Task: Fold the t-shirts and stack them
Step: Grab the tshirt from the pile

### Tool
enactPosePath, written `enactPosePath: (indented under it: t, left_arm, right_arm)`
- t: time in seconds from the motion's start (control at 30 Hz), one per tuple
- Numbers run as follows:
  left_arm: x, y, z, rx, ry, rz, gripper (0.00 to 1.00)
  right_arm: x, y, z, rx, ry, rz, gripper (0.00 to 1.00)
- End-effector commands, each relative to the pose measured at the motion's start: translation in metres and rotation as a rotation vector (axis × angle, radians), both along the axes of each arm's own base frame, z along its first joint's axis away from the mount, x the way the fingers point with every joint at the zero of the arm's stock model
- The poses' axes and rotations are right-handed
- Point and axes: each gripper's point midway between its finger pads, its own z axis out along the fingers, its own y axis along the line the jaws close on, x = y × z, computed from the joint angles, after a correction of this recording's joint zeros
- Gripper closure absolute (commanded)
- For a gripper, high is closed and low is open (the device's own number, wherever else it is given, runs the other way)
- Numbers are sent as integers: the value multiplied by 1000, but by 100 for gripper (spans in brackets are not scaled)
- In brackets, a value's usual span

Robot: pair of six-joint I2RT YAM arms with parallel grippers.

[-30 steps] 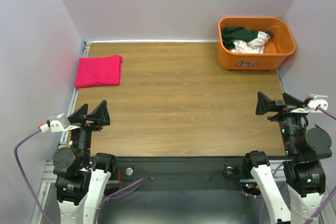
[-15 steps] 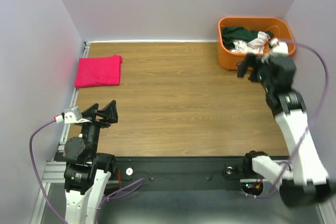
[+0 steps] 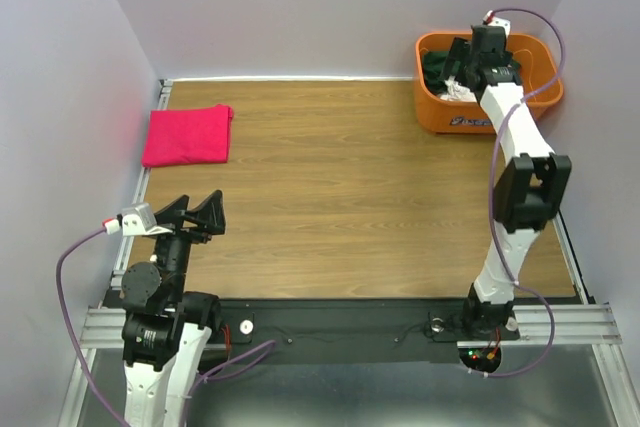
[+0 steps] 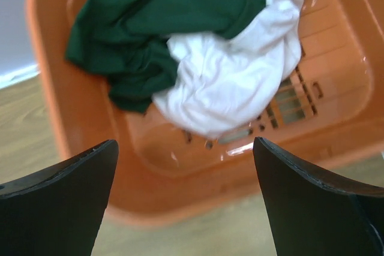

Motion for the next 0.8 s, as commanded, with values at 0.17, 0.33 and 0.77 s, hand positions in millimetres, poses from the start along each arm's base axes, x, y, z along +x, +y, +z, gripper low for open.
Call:
enactPosePath:
  t: [0.17, 0.33, 0.77]
  left_arm:
    - [-7, 0, 22, 5, -104, -6, 2]
    - [-5, -5, 21, 14, -99, -32, 2]
    - [1, -8, 16, 29, -76, -51, 2]
  right_arm:
    - [77, -69, -20, -60, -51, -110, 0]
    - [104, -89, -81, -49, 8, -121, 0]
    - [133, -84, -67, -31, -97, -14, 99]
